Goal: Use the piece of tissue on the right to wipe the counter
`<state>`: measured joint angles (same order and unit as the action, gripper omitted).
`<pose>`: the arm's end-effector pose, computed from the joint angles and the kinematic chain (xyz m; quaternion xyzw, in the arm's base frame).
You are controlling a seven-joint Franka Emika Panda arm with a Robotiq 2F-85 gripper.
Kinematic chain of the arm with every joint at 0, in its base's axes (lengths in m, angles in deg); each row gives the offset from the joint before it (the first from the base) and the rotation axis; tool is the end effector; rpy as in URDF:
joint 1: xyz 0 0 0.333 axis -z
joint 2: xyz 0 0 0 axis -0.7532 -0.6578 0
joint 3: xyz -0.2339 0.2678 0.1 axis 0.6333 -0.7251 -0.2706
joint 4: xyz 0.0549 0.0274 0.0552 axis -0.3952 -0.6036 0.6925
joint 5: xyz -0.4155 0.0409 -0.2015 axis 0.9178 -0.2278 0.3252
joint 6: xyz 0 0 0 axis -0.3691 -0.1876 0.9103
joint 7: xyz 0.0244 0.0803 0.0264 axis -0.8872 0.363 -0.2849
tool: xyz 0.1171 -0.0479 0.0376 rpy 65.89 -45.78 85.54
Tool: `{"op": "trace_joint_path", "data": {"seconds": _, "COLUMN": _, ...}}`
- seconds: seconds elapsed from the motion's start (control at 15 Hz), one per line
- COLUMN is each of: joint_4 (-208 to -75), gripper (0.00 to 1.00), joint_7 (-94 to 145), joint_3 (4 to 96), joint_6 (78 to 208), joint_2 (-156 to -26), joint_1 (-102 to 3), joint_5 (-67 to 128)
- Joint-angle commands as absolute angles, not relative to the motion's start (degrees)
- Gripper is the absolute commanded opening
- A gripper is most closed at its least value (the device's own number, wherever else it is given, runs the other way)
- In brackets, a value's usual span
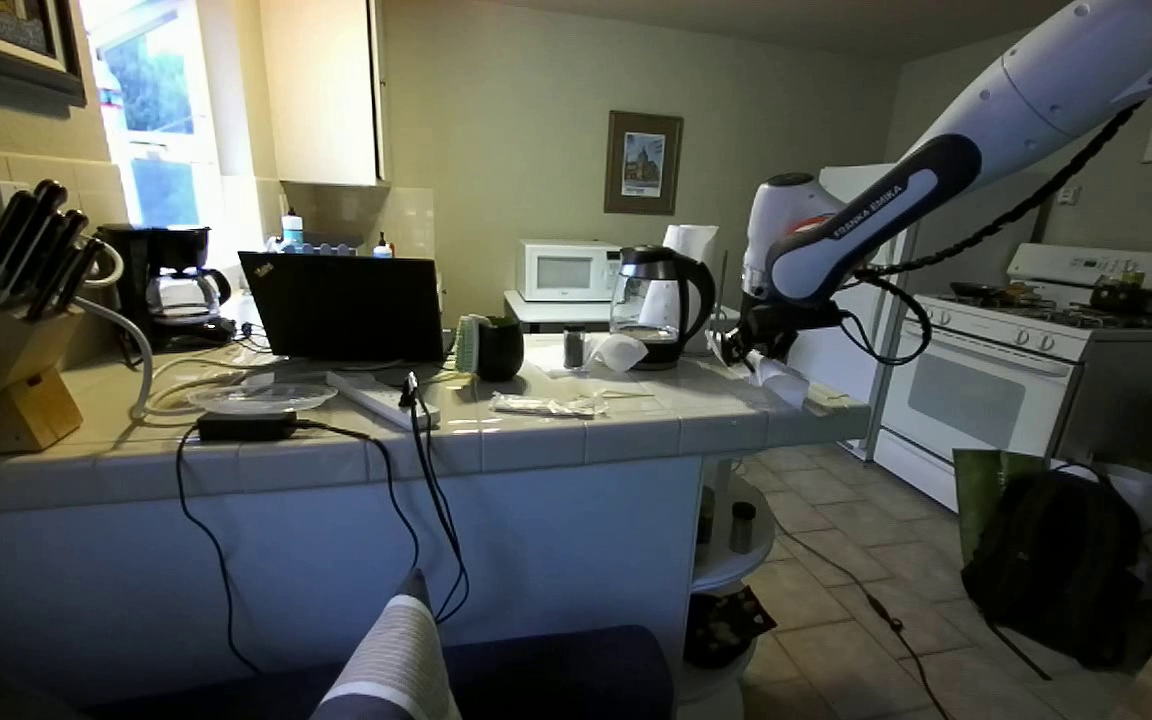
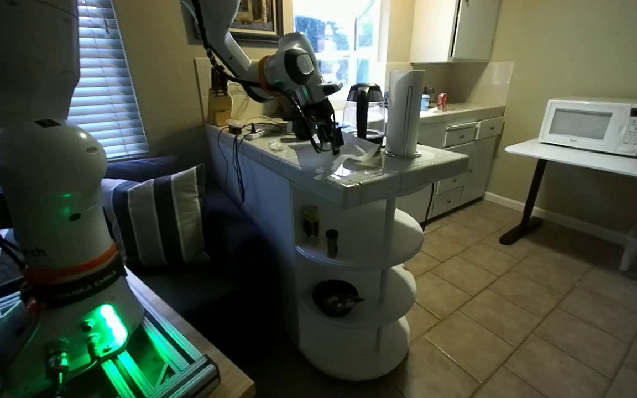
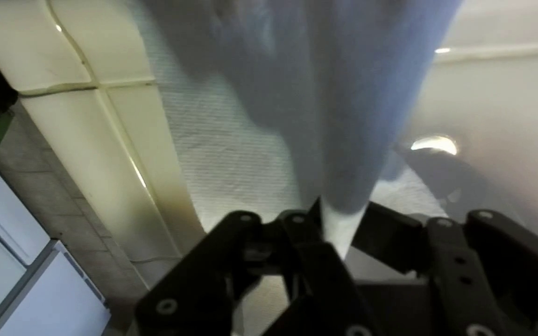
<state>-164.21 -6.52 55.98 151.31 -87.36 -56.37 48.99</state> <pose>0.6906 -0.0294 0.3524 0.9615 -0.1934 0.1628 0.1078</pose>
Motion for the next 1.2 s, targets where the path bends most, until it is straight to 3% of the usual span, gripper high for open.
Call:
{"op": "trace_joint_path", "data": {"seconds": 0.0, "joint_4": -164.0, "gripper": 0.36, "joint_7": -6.3, "joint_3": 55.0, "joint_6": 150.4, "joint_2": -87.5, "joint_1": -55.4, "joint_5": 50.1}}
{"op": "trace_joint_path", "data": {"seconds": 0.27, "joint_4": -163.8, "gripper": 0.68, "joint_7": -5.7, "joint_3": 54.8, "joint_6": 150.2, "joint_2": -88.0, "joint_1": -55.2, "joint_5": 49.7}}
{"op": "trace_joint_path", "data": {"seconds": 0.4, "joint_4": -163.6, "gripper": 0.78, "joint_7": -5.1, "joint_3": 54.6, "joint_6": 149.9, "joint_2": -88.4, "joint_1": -55.0, "joint_5": 49.1}}
{"op": "trace_joint_path", "data": {"seconds": 0.6, "joint_4": -163.3, "gripper": 0.79, "joint_7": -4.9, "joint_3": 54.5, "joint_6": 148.9, "joint_2": -89.2, "joint_1": -54.8, "joint_5": 48.8}}
{"op": "trace_joint_path", "data": {"seconds": 0.8, "joint_4": -163.1, "gripper": 0.7, "joint_7": -5.1, "joint_3": 54.7, "joint_6": 148.6, "joint_2": -90.3, "joint_1": -54.4, "joint_5": 48.7}}
{"op": "trace_joint_path", "data": {"seconds": 1.13, "joint_4": -162.5, "gripper": 0.64, "joint_7": -5.0, "joint_3": 54.9, "joint_6": 148.3, "joint_2": -91.5, "joint_1": -53.8, "joint_5": 47.9}}
